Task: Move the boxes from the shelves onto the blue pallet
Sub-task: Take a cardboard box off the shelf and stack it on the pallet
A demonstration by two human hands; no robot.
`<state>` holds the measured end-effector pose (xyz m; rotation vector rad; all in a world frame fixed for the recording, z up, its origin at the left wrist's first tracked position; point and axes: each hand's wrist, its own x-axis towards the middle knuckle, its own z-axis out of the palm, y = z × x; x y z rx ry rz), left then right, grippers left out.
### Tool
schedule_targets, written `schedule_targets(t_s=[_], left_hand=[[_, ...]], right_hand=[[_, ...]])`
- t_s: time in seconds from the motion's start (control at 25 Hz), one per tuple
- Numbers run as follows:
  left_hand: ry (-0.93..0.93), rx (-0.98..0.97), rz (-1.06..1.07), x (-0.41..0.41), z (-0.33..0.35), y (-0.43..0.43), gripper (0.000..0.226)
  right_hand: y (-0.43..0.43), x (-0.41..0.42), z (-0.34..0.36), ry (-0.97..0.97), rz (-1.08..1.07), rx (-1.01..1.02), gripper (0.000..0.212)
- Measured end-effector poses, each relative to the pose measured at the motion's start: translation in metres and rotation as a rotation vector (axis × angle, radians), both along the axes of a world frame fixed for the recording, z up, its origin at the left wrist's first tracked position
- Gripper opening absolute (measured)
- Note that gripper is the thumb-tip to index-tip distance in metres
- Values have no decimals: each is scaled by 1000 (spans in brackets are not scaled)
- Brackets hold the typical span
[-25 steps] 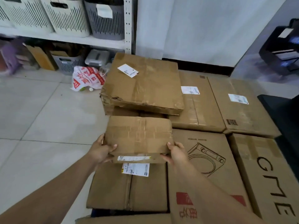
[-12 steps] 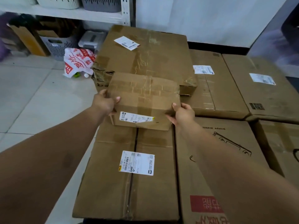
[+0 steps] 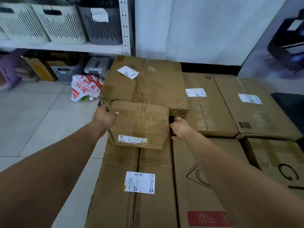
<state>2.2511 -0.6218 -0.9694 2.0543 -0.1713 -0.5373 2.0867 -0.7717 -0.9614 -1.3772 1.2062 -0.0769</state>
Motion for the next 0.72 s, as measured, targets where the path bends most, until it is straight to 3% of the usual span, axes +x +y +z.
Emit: schedule_targets(t_s=[0.08,0.2,0.36,0.48,0.56,0.72], left_hand=[[-82,57,-107,-3,53,-7,45],[-185,42,-283,-19,147,-30,39],[-339,-21,-484,-60,313,-47,36],[-417,-58,-620,-122,450,-54,37],[-524,-23,-760,-173,525,-61,39],[-638,-133,-976,-327,674,-88,39]], right_hand=[[-9,-5,48,-44,59,-140,33],[-27,-15,139,-26,96,-283,25],[-23,-69,327,99,275,-624,37],[-7,-159,481,346,438,-895,39],[3,-225,561,467,475,-952,40],[16,-398,701,626,277,-1036,36]])
